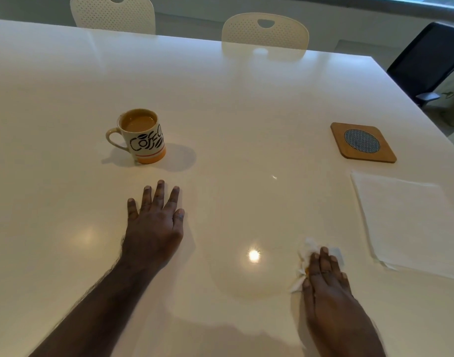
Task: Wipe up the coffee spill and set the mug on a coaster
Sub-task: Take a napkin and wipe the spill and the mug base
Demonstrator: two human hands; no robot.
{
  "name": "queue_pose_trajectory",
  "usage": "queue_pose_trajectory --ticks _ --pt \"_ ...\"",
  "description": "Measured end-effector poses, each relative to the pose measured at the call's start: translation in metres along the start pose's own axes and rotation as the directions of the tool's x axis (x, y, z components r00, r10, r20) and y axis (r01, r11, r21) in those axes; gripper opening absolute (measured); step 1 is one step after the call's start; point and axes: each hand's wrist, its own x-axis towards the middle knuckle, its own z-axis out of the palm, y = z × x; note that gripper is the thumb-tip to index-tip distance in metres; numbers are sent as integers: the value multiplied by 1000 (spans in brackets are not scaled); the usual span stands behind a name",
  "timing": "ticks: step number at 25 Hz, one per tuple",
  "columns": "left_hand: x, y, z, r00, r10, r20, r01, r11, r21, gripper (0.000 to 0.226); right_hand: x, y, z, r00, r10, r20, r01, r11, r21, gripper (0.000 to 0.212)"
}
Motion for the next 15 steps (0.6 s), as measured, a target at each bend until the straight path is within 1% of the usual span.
queue_pose_trajectory --ticks 1,3,5,7,8,9,11,12,14,15 --pt "0 0 0 1000 -1 -1 1 1000 1 59 -1 -10 0 999 -28 -21 27 999 -23 55" --pt "1 0 0 1000 -4 1 4 1000 8 59 -3 -39 2 988 -154 -22 152 987 -47 57" --pt "1 0 0 1000 -2 1 2 1000 15 59 -1 -80 -5 954 -298 22 297 954 30 63" --pt "0 0 0 1000 -2 6 2 1000 -1 58 11 -114 -13 892 -453 -10 451 888 92 53" --pt "0 0 -1 1000 -2 7 2 1000 -11 58 29 -122 -15 869 -495 20 487 861 145 51" --pt "0 -1 -2 1000 1 7 -1 1000 -20 58 51 -123 -17 876 -478 62 460 868 190 52" --pt "0 0 -4 1000 9 2 -9 999 -34 58 105 -113 -13 930 -366 21 361 924 129 52" --pt "-1 0 -3 1000 10 -1 -10 999 -39 57 135 -107 -14 959 -284 16 281 955 89 51" --pt "-2 1 -3 1000 4 -4 -4 999 -46 57 186 -105 -14 988 -141 70 136 988 71 50" --pt "-1 1 -4 1000 -3 -8 3 999 -49 58 207 -111 -12 988 -113 106 105 991 81 51"
